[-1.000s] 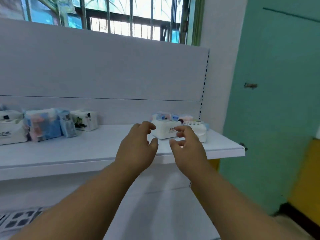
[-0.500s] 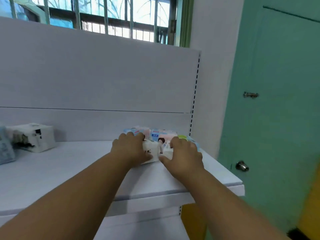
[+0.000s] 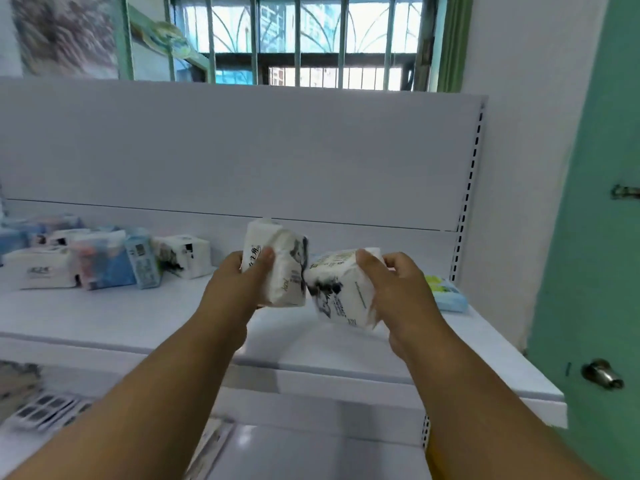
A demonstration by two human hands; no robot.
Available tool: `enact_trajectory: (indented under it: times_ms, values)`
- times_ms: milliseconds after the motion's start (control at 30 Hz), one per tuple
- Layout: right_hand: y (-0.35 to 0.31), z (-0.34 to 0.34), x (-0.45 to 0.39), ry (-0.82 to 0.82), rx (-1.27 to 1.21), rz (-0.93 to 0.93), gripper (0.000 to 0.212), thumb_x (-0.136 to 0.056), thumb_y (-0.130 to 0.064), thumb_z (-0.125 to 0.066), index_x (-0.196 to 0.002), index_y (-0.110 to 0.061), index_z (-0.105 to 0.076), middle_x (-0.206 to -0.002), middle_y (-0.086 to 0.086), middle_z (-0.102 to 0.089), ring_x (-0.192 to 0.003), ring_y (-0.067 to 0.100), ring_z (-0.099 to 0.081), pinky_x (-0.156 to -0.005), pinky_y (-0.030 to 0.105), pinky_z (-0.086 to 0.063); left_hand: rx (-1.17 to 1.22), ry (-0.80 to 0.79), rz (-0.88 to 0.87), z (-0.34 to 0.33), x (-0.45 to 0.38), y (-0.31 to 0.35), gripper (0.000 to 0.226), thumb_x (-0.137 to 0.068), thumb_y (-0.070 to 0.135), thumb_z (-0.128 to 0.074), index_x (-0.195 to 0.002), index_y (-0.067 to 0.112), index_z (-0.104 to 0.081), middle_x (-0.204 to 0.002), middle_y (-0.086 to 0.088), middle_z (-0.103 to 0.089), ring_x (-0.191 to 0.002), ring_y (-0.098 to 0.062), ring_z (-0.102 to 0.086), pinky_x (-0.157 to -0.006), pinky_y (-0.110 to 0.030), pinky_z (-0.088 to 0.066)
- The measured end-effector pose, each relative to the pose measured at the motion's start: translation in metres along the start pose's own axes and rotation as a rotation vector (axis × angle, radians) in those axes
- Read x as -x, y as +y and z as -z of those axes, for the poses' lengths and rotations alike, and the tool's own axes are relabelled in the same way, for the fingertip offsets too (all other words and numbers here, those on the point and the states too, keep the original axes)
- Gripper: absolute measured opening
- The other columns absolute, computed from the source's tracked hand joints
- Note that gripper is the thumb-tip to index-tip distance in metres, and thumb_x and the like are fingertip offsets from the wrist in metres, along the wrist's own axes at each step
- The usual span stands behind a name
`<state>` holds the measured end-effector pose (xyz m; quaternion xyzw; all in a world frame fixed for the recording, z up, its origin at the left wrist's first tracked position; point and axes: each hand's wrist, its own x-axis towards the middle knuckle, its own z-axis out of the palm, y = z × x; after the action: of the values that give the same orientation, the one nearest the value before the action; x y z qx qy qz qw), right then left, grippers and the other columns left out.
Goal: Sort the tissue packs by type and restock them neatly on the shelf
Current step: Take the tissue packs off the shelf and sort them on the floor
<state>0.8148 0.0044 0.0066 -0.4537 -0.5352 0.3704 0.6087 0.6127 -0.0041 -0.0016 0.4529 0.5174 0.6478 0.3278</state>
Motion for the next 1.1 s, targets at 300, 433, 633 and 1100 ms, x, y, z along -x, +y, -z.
enact_trajectory:
  times_ms: [300, 433, 633, 1100]
  values:
    - [-0.012, -0.114, 0.145, -0.282, -0.186, -0.210, 0.081, -0.055, -0.085, -0.066, -0.095, -0.014, -0.063, -0.104, 0.020, -0.070, -0.095, 0.040, -0.069, -0.078, 0.067, -0.053, 0.067, 0.191, 0.017, 0.181, 0.140, 0.017, 0.023, -0.095, 0.045, -0.056, -0.100, 0.023, -0.061, -0.104, -0.007, -0.070, -0.082, -0.016, -0.071, -0.072, -0.038, -0.060]
    - [-0.017, -0.175, 0.209, -0.640, -0.139, -0.374, 0.055, -0.082, -0.067, -0.061, -0.098, -0.015, -0.068, -0.091, 0.014, -0.075, -0.077, 0.033, -0.072, -0.062, 0.043, -0.059, 0.196, 0.378, 0.229, 0.286, 0.224, 0.013, 0.037, -0.093, 0.049, -0.057, -0.110, 0.017, -0.065, -0.102, -0.014, -0.075, -0.092, -0.032, -0.072, -0.081, -0.047, -0.059]
    - [0.002, -0.269, 0.304, -1.333, 0.064, -0.601, 0.058, -0.084, -0.062, -0.063, -0.114, -0.013, -0.070, -0.107, 0.011, -0.074, -0.095, 0.030, -0.072, -0.076, 0.042, -0.058, 0.245, 0.653, 0.377, 0.391, 0.371, -0.007, 0.050, -0.089, 0.057, -0.056, -0.122, 0.020, -0.067, -0.108, -0.012, -0.074, -0.091, -0.032, -0.072, -0.077, -0.046, -0.056]
    - [0.068, -0.355, 0.489, -1.914, -0.355, -0.743, 0.087, -0.061, -0.022, -0.091, -0.134, -0.007, -0.045, -0.126, 0.026, -0.060, -0.111, 0.038, -0.061, -0.093, 0.051, -0.053, 0.468, 1.115, 0.326, 0.483, 0.537, -0.079, 0.047, -0.096, 0.055, -0.045, -0.124, 0.024, -0.065, -0.117, -0.009, -0.072, -0.105, -0.032, -0.066, -0.095, -0.050, -0.047]
